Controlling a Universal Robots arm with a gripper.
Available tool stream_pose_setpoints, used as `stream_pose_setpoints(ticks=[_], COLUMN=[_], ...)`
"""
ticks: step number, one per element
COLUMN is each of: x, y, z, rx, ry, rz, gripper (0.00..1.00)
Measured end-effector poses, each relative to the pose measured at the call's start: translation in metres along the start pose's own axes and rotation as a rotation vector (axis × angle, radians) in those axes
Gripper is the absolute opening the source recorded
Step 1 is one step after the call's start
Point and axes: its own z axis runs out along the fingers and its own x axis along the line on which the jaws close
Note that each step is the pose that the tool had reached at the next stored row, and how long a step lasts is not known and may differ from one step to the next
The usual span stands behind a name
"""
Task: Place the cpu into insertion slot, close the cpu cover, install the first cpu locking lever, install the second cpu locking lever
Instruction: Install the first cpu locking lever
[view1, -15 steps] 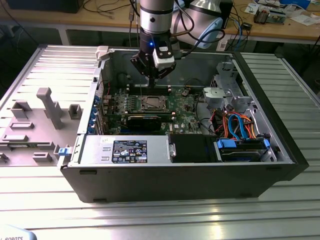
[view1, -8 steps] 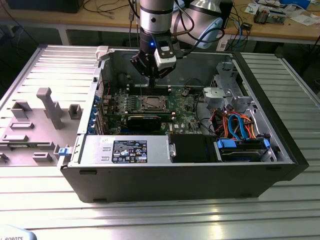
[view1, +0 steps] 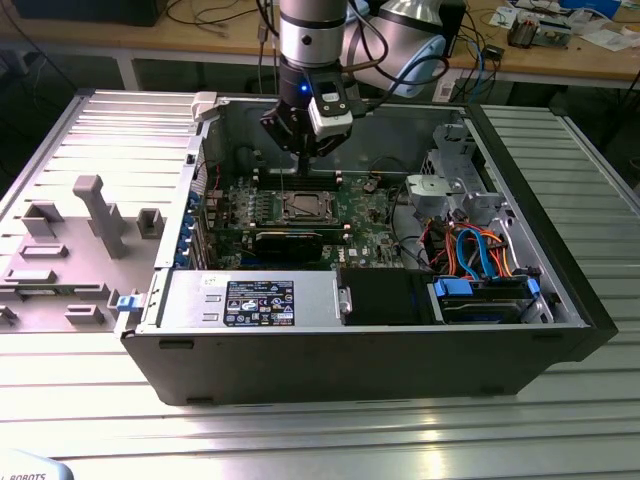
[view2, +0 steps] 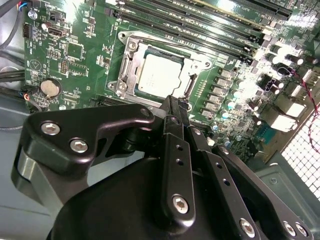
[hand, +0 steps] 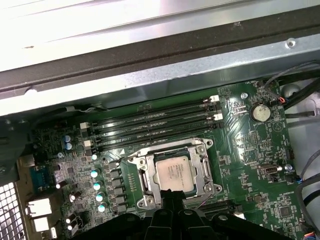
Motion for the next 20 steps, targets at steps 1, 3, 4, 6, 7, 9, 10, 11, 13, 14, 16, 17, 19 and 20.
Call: stream_pose_setpoints(ticks=[1,3,4,6,7,9,10,11,13,14,16,17,19,20], x=[0.0005,0.0010,0.0010,0.0011,0.0012,0.0013,0.0021,0.0049,0.0101,0.0131,0.0154,0.0163,0.0174,0.0178], y=[-0.0002,-0.0002,-0.0002,-0.0003,-0.0003,-0.0003,-0.0005,-0.0010,-0.0021,-0.0027,-0.0031,-0.0033,-0.0035,-0.0036], z=[-0.0001,0.0000,0.0000,0.0000,0.0000,0.0001,0.0004,0.0005,0.0008,0.0010,0.0014,0.0016,0.0020,0.0020], rx=[-0.0014,-0.0057,-0.0057,-0.0057,-0.0058,-0.0056,-0.0059,-0.0062,-0.0064,-0.0066,-0.0090,-0.0100,-0.0104,-0.0104], ry=[0.0002,0.0008,0.0008,0.0005,0.0003,0.0000,-0.0002,-0.0002,-0.0001,-0.0001,0.0007,0.0012,0.0018,0.0019], rz=[-0.009,-0.025,-0.034,-0.054,-0.073,-0.108,-0.116,-0.121,-0.122,-0.122,-0.122,-0.123,-0.123,-0.123], gripper=[0.11,0.11,0.11,0.11,0.11,0.11,0.11,0.11,0.11,0.11,0.11,0.11,0.11,0.11])
